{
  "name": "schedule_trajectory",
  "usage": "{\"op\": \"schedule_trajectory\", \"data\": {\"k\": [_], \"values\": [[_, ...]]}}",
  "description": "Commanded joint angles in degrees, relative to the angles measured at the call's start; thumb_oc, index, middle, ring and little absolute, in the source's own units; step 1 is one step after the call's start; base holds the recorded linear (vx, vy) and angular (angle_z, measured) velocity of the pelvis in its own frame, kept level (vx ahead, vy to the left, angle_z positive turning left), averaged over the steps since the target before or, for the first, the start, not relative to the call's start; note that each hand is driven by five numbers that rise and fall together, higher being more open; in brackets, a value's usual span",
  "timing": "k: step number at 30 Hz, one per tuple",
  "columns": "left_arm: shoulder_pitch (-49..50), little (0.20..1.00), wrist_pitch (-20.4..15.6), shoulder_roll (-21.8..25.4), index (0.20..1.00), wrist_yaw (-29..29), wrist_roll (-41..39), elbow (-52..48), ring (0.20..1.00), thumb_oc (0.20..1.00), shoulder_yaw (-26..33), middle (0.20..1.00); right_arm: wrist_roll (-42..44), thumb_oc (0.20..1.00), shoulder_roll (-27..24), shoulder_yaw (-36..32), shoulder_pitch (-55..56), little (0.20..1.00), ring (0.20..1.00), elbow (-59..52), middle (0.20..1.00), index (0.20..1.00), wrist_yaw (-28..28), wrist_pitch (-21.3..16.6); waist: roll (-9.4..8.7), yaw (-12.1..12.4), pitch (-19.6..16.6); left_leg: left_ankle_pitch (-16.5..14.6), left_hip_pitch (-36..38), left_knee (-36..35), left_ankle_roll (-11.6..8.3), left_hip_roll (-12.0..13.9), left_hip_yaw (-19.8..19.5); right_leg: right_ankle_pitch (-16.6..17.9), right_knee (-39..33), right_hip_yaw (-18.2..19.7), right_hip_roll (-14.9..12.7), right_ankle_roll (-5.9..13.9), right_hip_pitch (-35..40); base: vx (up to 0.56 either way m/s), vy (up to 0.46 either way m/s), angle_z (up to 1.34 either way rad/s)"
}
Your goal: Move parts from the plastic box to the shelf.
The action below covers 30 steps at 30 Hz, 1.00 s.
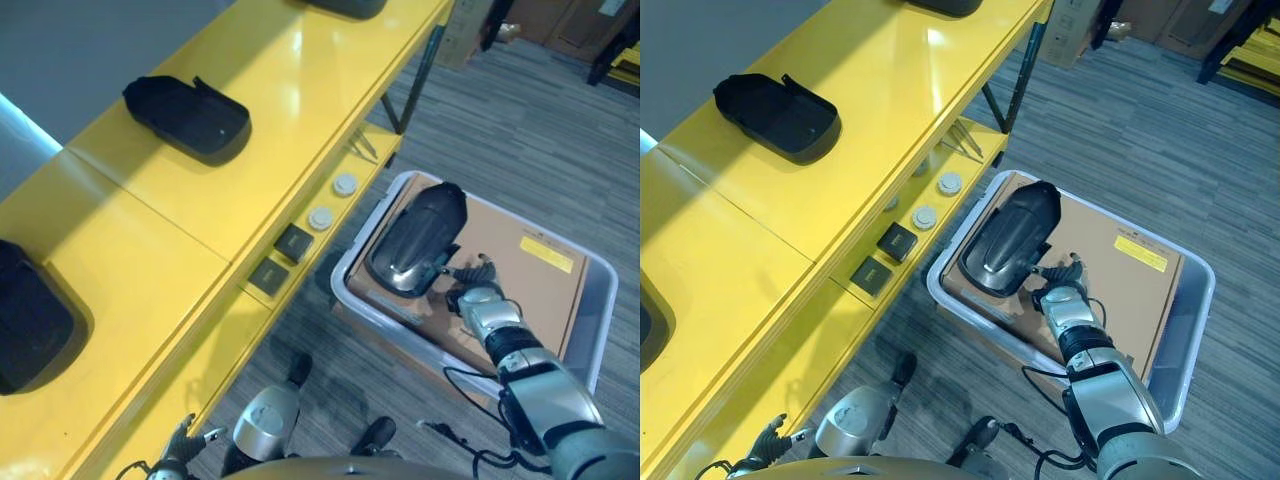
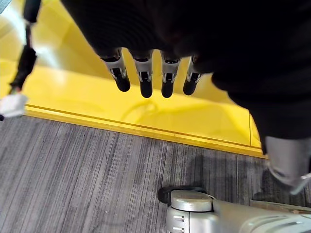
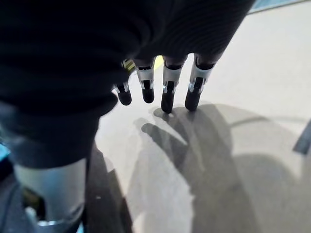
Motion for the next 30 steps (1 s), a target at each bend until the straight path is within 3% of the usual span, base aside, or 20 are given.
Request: {"op": "schedule_trajectory", "data": {"k": [1, 14, 15, 17, 30], "values": [[-0.66, 1.000, -1.49, 2.35, 1.000, 0.13, -0.76, 0.09, 1.000, 1.000, -2.05, 1.000, -5.24, 1.000, -4.46, 4.79, 0.57, 1.000, 1.000, 3.62, 1.000, 1.000, 2.33, 1.66, -0.05, 1.51, -1.59, -3.86, -3.26, 1.17, -1.35, 2.22, -1.79, -4.69, 7.74, 4.03, -3.49, 1.96, -4.27, -0.03, 0.000, 0.07], [-2.70, 1.000, -1.97, 4.14, 1.000, -0.17, -3.69, -0.78, 1.000, 1.000, -3.61, 1.000, -1.69, 1.000, -4.78, 6.75, -1.45, 1.000, 1.000, 6.11, 1.000, 1.000, 1.84, -0.02, -0.05, 2.34, 0.93, -3.65, -6.81, 2.87, -0.62, 0.67, -3.42, -4.76, 9.92, 4.33, -3.42, 1.97, -7.94, -0.05, 0.007, 0.11], [-2.79, 1.000, -2.22, 4.25, 1.000, -0.11, -3.86, -0.91, 1.000, 1.000, -3.72, 1.000, -0.91, 0.529, -4.99, 6.62, -1.73, 0.529, 0.529, 6.24, 0.529, 0.529, 1.93, -0.59, -0.03, 2.42, 1.26, -3.66, -7.07, 3.12, -0.55, 0.52, -3.51, -4.78, 10.19, 4.32, -3.42, 1.97, -8.21, -0.03, 0.001, 0.07], [-2.71, 1.000, -2.48, 4.32, 1.000, 0.10, -4.02, -1.05, 1.000, 1.000, -3.75, 1.000, -1.17, 0.200, -5.21, 6.28, -2.05, 0.200, 0.200, 5.93, 0.200, 0.200, 2.34, -0.53, -0.05, 2.43, 1.46, -3.73, -7.24, 3.32, -0.54, 0.37, -3.55, -4.84, 10.36, 4.45, -3.37, 1.98, -8.40, -0.02, 0.002, 0.04], [-2.19, 1.000, -4.22, 5.20, 1.000, 0.78, -3.88, -2.45, 1.000, 1.000, -3.75, 1.000, 1.07, 0.200, -7.31, 4.29, -1.39, 0.200, 0.200, 5.82, 0.200, 0.200, 1.48, -1.44, -0.11, 1.99, 2.11, -3.81, -7.29, 3.57, -0.41, 0.15, -3.00, -4.85, 10.70, 4.73, -3.13, 2.17, -8.65, 0.00, -0.007, 0.00]]}}
